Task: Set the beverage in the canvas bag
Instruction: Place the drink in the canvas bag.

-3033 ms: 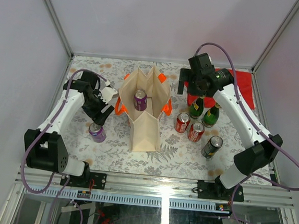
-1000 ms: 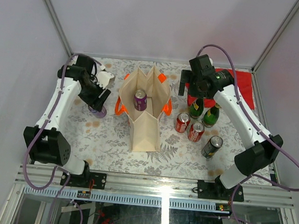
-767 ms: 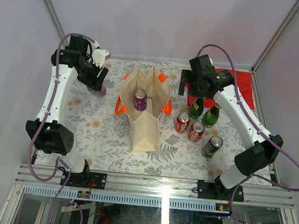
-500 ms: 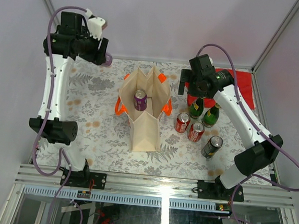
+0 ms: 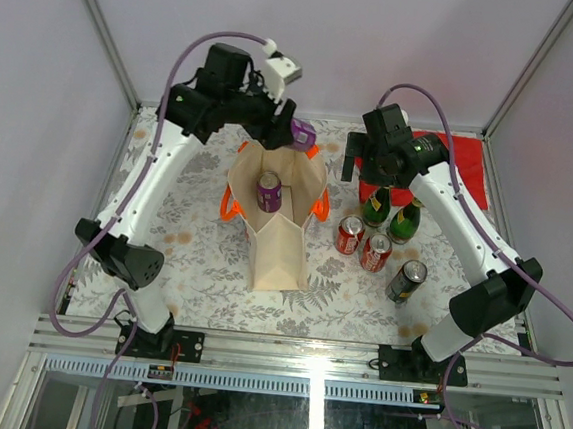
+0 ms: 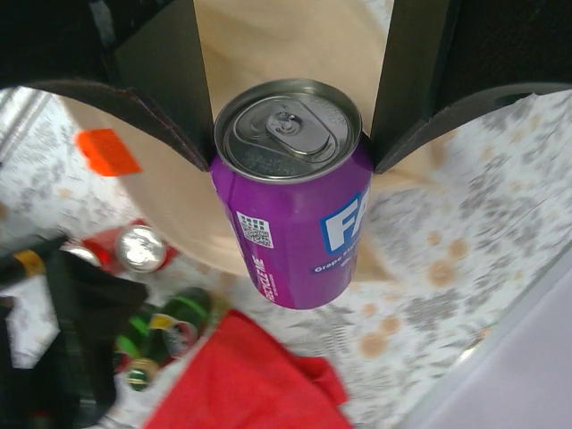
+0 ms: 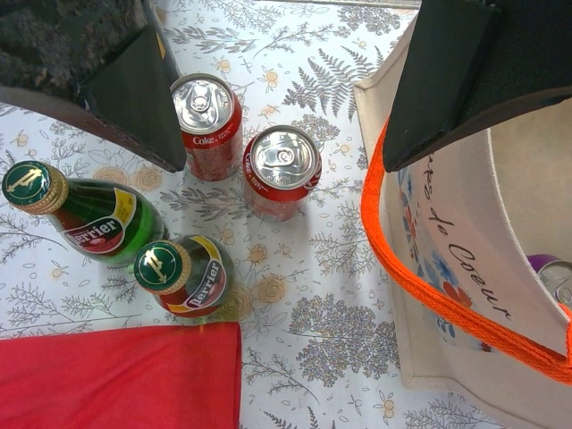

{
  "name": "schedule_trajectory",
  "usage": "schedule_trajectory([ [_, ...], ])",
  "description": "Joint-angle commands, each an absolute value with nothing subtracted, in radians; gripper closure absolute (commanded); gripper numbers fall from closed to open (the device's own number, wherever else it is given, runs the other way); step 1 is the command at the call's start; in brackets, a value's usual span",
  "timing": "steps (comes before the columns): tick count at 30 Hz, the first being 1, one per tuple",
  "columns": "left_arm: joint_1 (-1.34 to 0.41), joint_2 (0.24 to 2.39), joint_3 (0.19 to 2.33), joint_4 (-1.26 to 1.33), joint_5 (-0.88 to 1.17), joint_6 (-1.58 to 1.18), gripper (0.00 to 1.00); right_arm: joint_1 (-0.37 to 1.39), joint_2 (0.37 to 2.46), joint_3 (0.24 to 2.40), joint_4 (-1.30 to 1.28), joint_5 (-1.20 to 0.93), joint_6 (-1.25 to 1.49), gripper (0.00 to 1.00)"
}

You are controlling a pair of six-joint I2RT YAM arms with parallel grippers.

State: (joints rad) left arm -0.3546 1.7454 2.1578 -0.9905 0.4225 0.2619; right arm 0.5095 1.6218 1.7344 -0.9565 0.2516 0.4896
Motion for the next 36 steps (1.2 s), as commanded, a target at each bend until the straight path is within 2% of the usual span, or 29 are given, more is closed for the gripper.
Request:
schedule_trajectory([
  [1, -0.424, 1.695, 2.115, -0.816, 0.455, 0.260, 1.00, 0.503, 1.581, 1.766, -0.958, 0.290, 0.504, 0.01],
  [13, -0.453, 1.645, 1.908, -0.812, 0.399, 0.319, 1.00, 0.503, 1.533, 1.706, -0.960, 0.306, 0.528, 0.01],
  [17, -0.480, 1.678, 1.878, -0.882, 0.389, 0.369, 1.00, 0.504, 1.535, 1.699, -0.952, 0.300, 0.530, 0.01],
  [22, -0.517, 1.729, 1.814, -0.831, 0.351, 0.393, 1.00, 0.504, 1.547, 1.713, -0.951, 0.292, 0.527, 0.01],
  [36, -0.531, 1.949, 1.863, -0.777, 0.177, 0.388, 1.00, 0.503, 1.518, 1.695, -0.974, 0.313, 0.547, 0.01],
])
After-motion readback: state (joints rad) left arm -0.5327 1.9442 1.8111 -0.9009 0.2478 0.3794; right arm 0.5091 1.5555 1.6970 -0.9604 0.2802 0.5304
